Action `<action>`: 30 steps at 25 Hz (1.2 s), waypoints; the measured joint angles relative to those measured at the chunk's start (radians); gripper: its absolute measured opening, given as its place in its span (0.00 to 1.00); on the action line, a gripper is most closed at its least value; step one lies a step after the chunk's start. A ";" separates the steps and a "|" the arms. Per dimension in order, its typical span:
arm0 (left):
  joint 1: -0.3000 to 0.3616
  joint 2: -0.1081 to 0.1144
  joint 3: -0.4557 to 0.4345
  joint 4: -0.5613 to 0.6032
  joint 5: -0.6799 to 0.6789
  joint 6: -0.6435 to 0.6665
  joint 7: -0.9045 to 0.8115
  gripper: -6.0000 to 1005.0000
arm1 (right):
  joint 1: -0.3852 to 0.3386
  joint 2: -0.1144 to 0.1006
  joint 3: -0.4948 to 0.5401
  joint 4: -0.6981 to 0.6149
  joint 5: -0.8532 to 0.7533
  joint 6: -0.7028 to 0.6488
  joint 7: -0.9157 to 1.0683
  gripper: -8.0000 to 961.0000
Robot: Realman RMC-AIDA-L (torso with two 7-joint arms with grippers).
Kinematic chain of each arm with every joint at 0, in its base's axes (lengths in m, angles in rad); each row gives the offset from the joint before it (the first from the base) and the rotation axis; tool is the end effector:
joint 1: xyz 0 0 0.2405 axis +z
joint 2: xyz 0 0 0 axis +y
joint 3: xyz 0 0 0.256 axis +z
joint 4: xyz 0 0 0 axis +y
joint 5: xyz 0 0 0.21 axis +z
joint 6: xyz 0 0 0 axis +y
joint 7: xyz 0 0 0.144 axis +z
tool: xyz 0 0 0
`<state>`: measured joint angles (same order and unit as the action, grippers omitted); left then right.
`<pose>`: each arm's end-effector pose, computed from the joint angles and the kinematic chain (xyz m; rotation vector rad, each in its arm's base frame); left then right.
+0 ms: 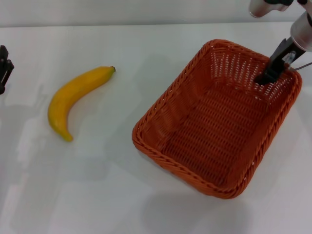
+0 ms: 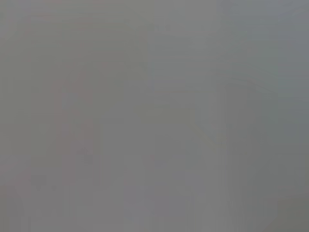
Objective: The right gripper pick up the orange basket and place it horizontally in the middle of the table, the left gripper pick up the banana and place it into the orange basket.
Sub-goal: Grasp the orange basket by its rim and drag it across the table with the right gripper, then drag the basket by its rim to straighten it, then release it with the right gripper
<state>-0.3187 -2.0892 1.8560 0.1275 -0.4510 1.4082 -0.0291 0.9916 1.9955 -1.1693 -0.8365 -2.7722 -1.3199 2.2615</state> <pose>-0.3434 0.2898 0.0204 -1.4581 -0.3081 -0.6598 0.1660 0.4500 0.0191 -2.5398 0.5577 -0.6313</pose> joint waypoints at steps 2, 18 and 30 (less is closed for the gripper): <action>0.000 0.000 0.000 0.000 0.000 0.000 0.000 0.84 | 0.006 -0.007 0.001 -0.002 0.000 -0.026 0.010 0.31; -0.016 0.002 0.000 -0.002 -0.001 -0.001 0.000 0.84 | 0.094 -0.093 0.277 0.044 0.039 -0.356 0.030 0.18; -0.028 0.004 0.000 0.005 0.000 -0.031 0.000 0.84 | 0.118 -0.197 0.348 0.244 0.167 -0.371 0.035 0.14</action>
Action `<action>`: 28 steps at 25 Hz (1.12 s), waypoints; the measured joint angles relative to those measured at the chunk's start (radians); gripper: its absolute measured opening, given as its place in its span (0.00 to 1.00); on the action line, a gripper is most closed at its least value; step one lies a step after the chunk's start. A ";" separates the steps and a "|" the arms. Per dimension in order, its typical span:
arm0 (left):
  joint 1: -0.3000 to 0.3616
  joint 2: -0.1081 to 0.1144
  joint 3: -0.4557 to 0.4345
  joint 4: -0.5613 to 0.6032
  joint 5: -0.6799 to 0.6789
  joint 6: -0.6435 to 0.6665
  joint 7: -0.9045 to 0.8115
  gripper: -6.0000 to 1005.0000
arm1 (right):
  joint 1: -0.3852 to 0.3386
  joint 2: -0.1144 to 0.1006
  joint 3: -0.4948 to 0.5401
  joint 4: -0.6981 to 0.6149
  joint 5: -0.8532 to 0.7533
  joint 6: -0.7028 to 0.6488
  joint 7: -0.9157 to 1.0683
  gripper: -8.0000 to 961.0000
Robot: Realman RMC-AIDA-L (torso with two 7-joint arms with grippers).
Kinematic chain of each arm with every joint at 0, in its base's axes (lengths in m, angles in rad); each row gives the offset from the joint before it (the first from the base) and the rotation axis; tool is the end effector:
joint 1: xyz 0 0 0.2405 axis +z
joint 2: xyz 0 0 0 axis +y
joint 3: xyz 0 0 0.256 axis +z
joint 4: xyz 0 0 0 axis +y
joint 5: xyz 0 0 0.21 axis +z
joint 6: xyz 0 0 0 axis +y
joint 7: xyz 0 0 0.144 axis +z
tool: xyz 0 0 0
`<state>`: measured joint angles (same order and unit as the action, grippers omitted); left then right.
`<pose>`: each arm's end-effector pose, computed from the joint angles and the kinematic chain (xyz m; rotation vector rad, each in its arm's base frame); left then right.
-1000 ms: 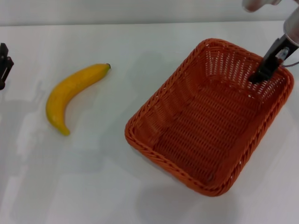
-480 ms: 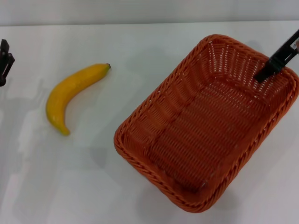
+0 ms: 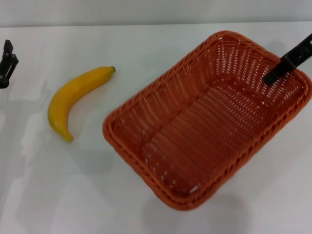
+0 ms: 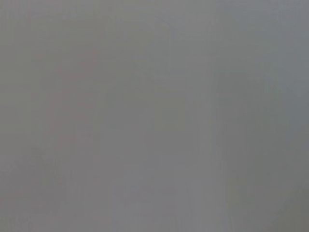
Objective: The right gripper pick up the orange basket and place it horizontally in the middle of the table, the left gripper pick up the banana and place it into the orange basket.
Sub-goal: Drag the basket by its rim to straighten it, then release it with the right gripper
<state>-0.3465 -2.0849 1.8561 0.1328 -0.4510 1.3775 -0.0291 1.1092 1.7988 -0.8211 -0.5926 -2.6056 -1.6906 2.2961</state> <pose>-0.3384 0.3013 0.0199 -1.4737 -0.3064 -0.6624 0.1570 0.4366 0.0827 -2.7343 1.1561 -0.3501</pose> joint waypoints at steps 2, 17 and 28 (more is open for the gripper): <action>-0.002 0.000 0.000 0.000 0.000 0.000 0.000 0.84 | -0.012 -0.012 0.071 0.029 0.002 -0.002 0.000 0.14; -0.020 0.002 -0.009 0.001 -0.008 -0.009 0.000 0.84 | -0.147 0.020 0.185 0.059 0.085 0.034 0.003 0.14; -0.024 0.003 -0.014 0.001 -0.021 -0.009 0.000 0.83 | -0.253 0.022 0.186 0.052 0.250 0.124 0.014 0.15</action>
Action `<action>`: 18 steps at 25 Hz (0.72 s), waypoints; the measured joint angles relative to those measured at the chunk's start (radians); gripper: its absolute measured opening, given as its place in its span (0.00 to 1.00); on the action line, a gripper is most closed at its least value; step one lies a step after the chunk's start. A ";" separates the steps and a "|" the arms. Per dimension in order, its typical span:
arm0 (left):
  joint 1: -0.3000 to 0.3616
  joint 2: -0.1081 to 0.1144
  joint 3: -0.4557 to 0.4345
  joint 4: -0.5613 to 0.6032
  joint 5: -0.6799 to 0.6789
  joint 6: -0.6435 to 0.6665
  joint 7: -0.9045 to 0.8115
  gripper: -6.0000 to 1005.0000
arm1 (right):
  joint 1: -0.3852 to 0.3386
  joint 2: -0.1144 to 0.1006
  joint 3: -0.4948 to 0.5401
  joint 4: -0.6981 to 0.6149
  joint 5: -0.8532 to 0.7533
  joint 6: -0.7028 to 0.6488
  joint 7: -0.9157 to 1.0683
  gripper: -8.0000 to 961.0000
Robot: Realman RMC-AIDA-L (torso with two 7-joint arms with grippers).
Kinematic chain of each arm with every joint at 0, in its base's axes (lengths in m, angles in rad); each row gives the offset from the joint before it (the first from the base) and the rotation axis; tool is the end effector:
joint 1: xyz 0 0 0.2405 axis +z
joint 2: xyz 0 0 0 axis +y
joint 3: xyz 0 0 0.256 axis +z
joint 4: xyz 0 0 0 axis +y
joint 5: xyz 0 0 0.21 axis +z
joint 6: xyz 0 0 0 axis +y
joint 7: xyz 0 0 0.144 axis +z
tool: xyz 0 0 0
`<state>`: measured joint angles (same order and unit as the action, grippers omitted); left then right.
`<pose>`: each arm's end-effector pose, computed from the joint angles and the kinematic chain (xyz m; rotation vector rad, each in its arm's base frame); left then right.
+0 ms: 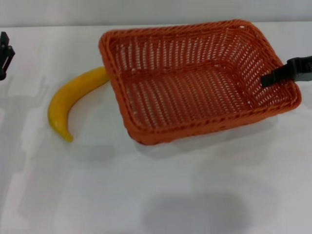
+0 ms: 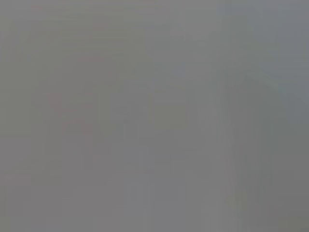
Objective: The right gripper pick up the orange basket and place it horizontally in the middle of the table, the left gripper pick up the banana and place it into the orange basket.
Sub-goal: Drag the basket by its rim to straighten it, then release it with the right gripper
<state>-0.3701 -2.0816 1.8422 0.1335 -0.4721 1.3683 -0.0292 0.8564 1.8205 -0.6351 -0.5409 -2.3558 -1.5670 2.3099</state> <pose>-0.3356 0.3102 0.0251 -1.4483 -0.3064 -0.6706 0.2319 0.4117 0.0776 -2.5096 1.5769 0.2838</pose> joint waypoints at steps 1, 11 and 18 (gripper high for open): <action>-0.001 0.000 0.000 0.000 -0.002 0.000 0.000 0.83 | -0.003 0.001 0.000 0.000 0.005 0.003 0.000 0.15; -0.009 0.000 0.000 -0.006 -0.006 0.000 0.000 0.83 | -0.030 0.038 -0.005 -0.016 0.005 0.054 0.004 0.15; -0.014 0.002 0.000 -0.006 -0.017 -0.008 0.000 0.83 | -0.087 0.083 -0.012 -0.145 -0.001 0.080 0.040 0.15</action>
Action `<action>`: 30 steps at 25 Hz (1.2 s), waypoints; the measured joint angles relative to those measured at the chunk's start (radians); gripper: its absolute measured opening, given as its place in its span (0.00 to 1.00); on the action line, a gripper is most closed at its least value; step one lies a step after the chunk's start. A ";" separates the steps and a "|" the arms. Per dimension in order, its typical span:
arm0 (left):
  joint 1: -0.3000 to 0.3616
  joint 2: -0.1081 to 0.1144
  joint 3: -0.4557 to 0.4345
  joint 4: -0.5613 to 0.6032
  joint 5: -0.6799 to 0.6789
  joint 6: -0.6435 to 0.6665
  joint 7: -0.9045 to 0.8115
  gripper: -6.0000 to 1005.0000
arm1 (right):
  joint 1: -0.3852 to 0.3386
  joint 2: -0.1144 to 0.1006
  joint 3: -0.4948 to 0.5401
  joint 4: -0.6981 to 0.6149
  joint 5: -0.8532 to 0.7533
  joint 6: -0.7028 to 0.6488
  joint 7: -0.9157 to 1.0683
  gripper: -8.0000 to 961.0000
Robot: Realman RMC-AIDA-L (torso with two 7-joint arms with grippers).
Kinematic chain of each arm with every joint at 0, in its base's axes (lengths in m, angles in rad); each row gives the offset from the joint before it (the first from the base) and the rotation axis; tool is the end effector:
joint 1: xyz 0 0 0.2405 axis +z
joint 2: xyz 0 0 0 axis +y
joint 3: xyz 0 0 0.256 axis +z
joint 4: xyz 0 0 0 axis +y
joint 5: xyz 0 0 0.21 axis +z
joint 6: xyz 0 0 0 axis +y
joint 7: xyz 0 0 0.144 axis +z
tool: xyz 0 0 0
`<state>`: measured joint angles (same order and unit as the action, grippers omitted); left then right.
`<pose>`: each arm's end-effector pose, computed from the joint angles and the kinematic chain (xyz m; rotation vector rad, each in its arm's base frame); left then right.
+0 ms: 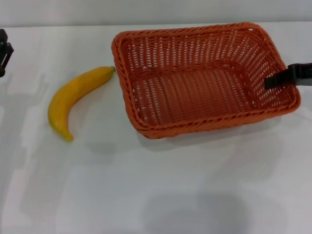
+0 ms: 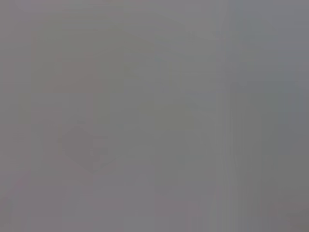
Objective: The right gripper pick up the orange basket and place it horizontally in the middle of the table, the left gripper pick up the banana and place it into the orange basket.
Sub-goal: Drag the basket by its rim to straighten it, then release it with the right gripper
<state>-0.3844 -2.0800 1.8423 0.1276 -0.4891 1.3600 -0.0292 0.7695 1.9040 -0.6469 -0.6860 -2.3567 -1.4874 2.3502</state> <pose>-0.3351 0.3146 0.0269 -1.4397 -0.3108 -0.6685 0.2489 0.4059 0.0686 -2.3805 1.5706 0.3118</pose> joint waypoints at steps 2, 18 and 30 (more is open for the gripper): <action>-0.005 0.000 0.000 0.000 0.000 -0.003 0.000 0.83 | -0.010 0.004 -0.002 -0.019 -0.002 0.000 0.008 0.15; -0.008 0.001 -0.020 -0.003 -0.002 -0.005 0.000 0.83 | -0.073 0.056 -0.065 -0.161 -0.007 0.017 0.051 0.16; -0.008 0.002 -0.022 -0.003 -0.002 -0.004 0.000 0.83 | -0.090 0.080 -0.066 -0.214 -0.007 0.024 0.055 0.16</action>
<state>-0.3926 -2.0784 1.8204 0.1241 -0.4909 1.3561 -0.0292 0.6796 1.9836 -0.7133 -0.8997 -2.3639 -1.4637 2.4056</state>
